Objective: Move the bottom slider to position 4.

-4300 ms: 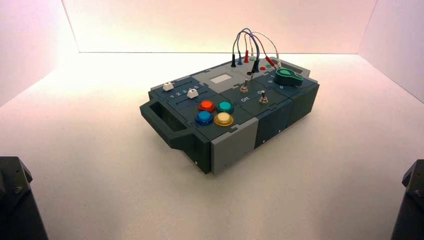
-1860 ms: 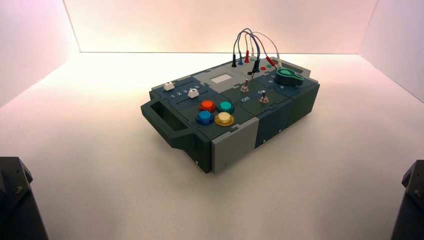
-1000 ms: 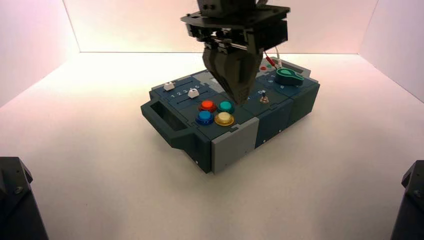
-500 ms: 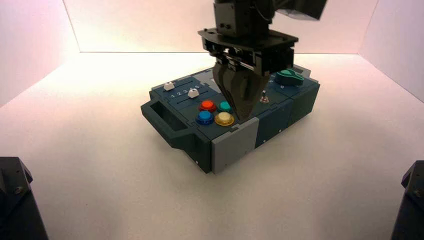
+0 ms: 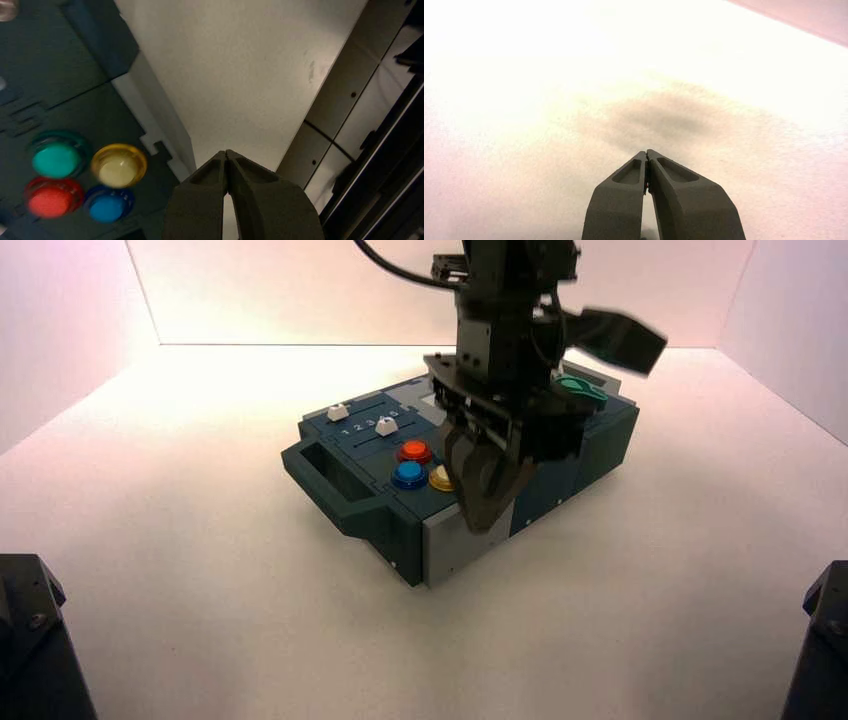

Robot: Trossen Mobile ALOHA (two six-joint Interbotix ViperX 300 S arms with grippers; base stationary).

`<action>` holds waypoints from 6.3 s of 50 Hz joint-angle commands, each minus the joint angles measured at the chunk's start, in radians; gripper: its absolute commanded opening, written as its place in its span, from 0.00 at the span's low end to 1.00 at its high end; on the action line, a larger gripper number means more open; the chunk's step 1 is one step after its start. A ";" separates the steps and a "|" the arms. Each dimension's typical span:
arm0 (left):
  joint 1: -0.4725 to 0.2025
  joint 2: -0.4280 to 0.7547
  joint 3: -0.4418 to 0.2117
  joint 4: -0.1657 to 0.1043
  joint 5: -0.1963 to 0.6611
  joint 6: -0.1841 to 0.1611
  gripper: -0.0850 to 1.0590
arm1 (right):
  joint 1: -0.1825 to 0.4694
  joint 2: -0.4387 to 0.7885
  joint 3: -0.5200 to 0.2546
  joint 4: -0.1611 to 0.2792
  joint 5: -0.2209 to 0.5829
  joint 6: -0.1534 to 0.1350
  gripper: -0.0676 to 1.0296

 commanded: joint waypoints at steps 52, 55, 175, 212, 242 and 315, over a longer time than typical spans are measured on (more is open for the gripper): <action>0.044 0.014 -0.046 0.048 -0.071 0.034 0.05 | -0.006 -0.291 0.606 -0.009 -0.172 -0.100 0.04; 0.044 0.014 -0.044 0.046 -0.069 0.034 0.05 | -0.006 -0.298 0.617 -0.005 -0.184 -0.100 0.04; 0.445 -0.491 0.221 0.140 -0.109 0.031 0.05 | 0.078 -0.765 0.982 0.000 -0.301 -0.104 0.04; 0.517 -0.316 0.207 0.146 -0.184 0.074 0.05 | 0.067 -1.184 1.427 0.009 -0.479 -0.091 0.04; 0.572 -0.183 0.084 0.147 -0.207 0.069 0.05 | 0.071 -1.356 1.617 0.046 -0.574 -0.091 0.04; 0.580 -0.055 -0.012 0.176 -0.233 0.074 0.05 | 0.071 -1.371 1.666 0.044 -0.617 -0.092 0.04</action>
